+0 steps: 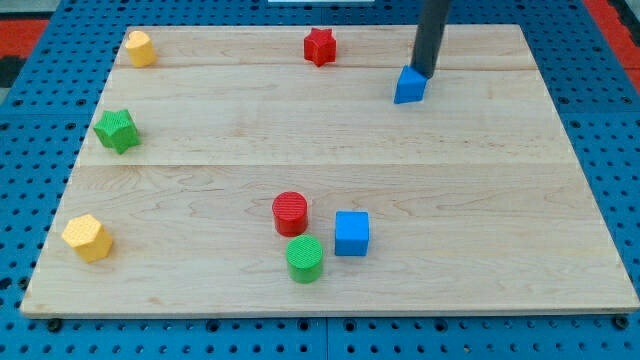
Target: Push the blue triangle into red circle
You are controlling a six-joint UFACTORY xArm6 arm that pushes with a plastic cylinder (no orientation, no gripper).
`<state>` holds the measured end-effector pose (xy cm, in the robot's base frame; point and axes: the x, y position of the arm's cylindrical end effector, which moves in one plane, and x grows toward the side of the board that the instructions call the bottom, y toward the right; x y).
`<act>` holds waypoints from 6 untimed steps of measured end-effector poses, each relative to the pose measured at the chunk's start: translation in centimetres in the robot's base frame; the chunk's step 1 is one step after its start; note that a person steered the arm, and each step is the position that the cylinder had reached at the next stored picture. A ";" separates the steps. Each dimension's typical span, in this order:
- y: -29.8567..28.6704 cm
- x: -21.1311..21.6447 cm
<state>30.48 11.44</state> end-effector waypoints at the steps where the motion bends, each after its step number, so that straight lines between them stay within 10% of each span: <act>1: -1.8 4.3; 3: -6.1 13.9; 6: -10.0 9.9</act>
